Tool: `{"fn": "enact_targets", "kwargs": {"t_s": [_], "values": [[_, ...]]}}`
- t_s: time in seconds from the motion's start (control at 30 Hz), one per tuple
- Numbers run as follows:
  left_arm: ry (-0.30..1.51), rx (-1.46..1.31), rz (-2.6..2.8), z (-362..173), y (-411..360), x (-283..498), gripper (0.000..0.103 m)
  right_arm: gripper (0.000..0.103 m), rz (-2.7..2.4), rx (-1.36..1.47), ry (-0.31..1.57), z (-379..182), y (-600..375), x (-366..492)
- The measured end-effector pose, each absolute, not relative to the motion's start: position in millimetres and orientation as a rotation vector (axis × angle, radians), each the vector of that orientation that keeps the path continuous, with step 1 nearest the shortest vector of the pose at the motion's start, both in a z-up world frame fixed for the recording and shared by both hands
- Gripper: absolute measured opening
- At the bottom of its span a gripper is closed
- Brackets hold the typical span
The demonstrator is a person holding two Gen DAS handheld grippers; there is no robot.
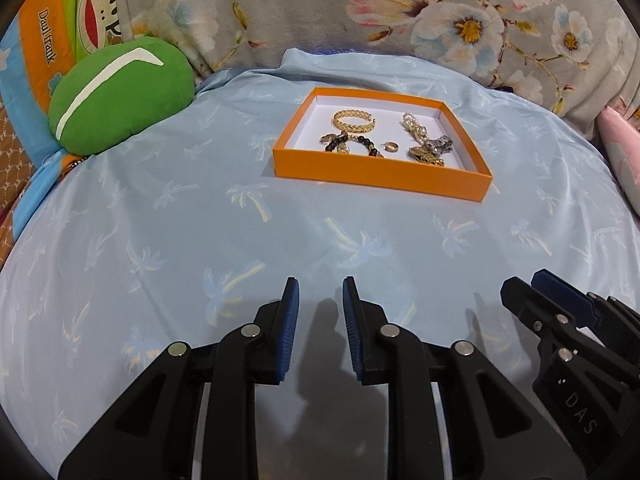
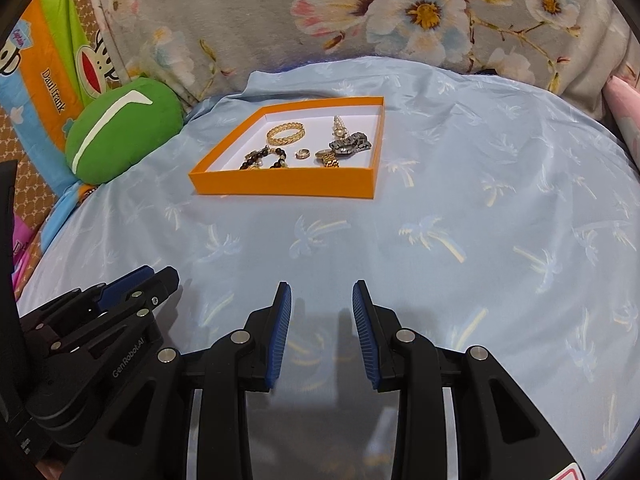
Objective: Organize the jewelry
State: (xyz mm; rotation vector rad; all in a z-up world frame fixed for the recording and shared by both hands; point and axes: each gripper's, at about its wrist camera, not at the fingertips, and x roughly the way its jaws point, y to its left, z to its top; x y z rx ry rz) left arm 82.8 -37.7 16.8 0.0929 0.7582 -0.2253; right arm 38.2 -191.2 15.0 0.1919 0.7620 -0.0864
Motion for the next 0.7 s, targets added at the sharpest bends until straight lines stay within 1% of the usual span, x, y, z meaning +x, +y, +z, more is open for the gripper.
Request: {"fn": "enact_targets", "kwargs": {"t_s": [0.03,0.1,0.17,0.27,0.3,0.33,0.37,0.4,0.7], "values": [[0.758,0.092,-0.222,17.1,-38.8,86.0,0.021,0.032,-0.086,0.196,0.764,14.7,-192.1,40.1],[0.764,0.097,-0.218,16.5,-42.0,91.4,0.021,0.036,-0.089,0.199,0.768,13.9,-192.5,41.6],[0.774,0.110,-0.216,14.9,-44.7,93.4,0.021,0.047,-0.099,0.197,0.759,14.8,-192.5,40.4],[0.766,0.118,-0.207,15.6,-44.8,91.3,0.023,0.052,-0.111,0.178,0.746,16.3,-189.6,37.9],[0.760,0.116,-0.203,16.3,-43.8,90.0,0.027,0.053,-0.114,0.171,0.743,16.6,-188.3,37.4],[0.754,0.115,-0.198,17.0,-43.3,88.9,0.037,0.056,-0.119,0.162,0.740,17.2,-186.8,36.6],[0.745,0.116,-0.188,18.1,-42.6,87.7,0.040,0.057,-0.126,0.155,0.737,17.5,-185.8,35.7],[0.736,0.117,-0.181,19.2,-42.1,86.1,0.041,0.057,-0.131,0.149,0.734,17.9,-185.1,34.8],[0.736,0.128,-0.146,19.3,-41.1,85.8,0.042,0.060,-0.156,0.128,0.735,17.6,-183.4,33.9]]}}
